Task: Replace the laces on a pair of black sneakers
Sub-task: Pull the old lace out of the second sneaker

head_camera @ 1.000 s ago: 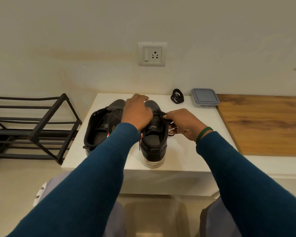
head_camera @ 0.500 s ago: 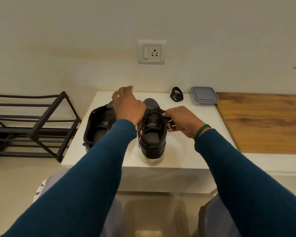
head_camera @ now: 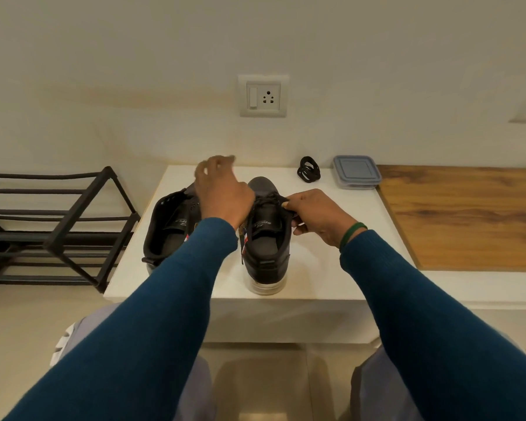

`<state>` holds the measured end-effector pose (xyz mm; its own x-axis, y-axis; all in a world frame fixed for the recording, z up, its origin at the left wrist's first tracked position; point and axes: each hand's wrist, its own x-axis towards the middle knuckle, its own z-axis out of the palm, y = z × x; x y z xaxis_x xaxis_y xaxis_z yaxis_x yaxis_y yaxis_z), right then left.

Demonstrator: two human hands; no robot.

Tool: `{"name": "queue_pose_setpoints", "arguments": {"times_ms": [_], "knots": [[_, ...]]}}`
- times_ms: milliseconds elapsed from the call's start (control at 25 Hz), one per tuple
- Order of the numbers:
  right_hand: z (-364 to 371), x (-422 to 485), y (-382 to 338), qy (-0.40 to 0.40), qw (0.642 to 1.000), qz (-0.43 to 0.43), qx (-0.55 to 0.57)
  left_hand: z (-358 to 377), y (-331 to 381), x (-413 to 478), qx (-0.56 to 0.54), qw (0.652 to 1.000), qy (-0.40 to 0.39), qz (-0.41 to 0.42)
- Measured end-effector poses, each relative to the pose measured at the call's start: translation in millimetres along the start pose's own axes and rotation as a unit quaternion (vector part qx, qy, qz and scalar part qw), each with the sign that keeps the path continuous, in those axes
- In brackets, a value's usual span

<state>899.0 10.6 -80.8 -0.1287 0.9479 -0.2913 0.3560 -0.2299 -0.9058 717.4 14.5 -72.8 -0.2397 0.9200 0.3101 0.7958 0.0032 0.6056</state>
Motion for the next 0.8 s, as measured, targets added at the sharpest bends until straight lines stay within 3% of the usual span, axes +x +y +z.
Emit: {"name": "queue_pose_setpoints", "arguments": {"times_ms": [80,160,200,280,360,520,680,800], "knots": [[0,0,0,-0.003,1.0,-0.005,-0.005,13,8,-11,0.133,0.976,-0.13,0.116],[0,1,0,-0.003,1.0,-0.007,-0.01,25,16,-15,0.209,0.948,-0.189,0.149],[1,1,-1,-0.004,1.0,-0.006,-0.012,24,18,-15,0.201,0.955,-0.178,0.129],[2,0,-3,-0.005,1.0,-0.006,-0.012,12,14,-6,0.027,0.998,-0.052,-0.001],[2,0,-2,-0.001,1.0,-0.011,-0.011,1,4,6,-0.097,0.991,0.036,-0.085],[1,1,0,-0.004,1.0,-0.015,-0.011,-9,-7,13,0.034,0.995,-0.033,-0.087],[4,3,0,0.01,0.999,-0.035,-0.023,-10,-14,7,0.226,0.956,-0.162,-0.096],[10,6,-2,0.05,0.993,-0.066,-0.08,-9,-16,6,0.203,0.95,-0.22,-0.084]]}}
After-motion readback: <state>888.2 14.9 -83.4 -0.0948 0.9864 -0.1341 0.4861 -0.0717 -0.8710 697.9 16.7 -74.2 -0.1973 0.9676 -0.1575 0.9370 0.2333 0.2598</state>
